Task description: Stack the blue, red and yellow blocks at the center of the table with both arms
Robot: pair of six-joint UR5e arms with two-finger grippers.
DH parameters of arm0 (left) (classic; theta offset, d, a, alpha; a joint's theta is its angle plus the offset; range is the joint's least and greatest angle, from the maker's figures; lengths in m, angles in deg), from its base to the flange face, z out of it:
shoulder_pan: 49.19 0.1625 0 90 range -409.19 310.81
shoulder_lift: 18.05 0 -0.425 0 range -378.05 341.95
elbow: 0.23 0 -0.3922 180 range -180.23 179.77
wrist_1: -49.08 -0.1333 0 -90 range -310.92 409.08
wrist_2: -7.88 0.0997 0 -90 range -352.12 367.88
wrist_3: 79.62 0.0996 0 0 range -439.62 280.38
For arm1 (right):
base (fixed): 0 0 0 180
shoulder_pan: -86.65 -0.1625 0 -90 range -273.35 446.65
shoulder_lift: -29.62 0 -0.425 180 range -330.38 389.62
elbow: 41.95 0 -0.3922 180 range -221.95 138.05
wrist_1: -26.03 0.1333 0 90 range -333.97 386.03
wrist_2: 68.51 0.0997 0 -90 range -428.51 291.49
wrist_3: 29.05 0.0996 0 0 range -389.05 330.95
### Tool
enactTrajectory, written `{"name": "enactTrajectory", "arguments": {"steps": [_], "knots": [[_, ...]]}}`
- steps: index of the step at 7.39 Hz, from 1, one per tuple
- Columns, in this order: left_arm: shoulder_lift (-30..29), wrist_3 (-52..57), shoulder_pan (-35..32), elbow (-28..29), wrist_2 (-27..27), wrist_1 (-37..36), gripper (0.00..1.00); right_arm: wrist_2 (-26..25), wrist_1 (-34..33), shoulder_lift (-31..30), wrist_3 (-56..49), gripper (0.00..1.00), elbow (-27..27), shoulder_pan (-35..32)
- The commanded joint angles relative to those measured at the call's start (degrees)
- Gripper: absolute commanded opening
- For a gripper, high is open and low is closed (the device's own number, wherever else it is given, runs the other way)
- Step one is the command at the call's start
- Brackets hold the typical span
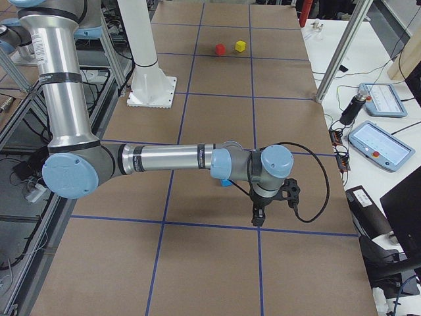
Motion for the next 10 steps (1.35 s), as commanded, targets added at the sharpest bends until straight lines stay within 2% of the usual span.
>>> {"name": "enactTrajectory", "arguments": {"steps": [1, 5, 7, 8, 9, 10], "knots": [[0.18, -0.09, 0.05, 0.19, 0.00, -0.01, 1.00, 0.05, 0.08, -0.04, 0.00, 0.99, 0.05, -0.09], [0.19, -0.53, 0.84, -0.60, -0.26, 1.13, 1.00, -0.22, 0.96, -0.30, -0.26, 0.99, -0.30, 0.00], [0.18, -0.79, 4.17, -2.52, -0.53, 2.37, 1.00, -0.13, 0.96, 0.48, -0.26, 0.99, -5.81, 4.19], [0.09, -0.79, 4.71, -2.53, -0.53, 2.37, 1.00, 0.39, 0.96, 1.01, -0.09, 0.99, -7.40, 5.35], [0.27, -0.79, 4.80, -3.57, -0.61, 2.37, 1.00, 3.44, 0.87, 0.84, 0.00, 0.99, -7.94, 7.53], [0.18, -0.79, 4.80, -3.67, -0.61, 2.37, 1.00, 3.91, 1.05, 0.49, -0.35, 0.99, -8.99, 11.38]]}}
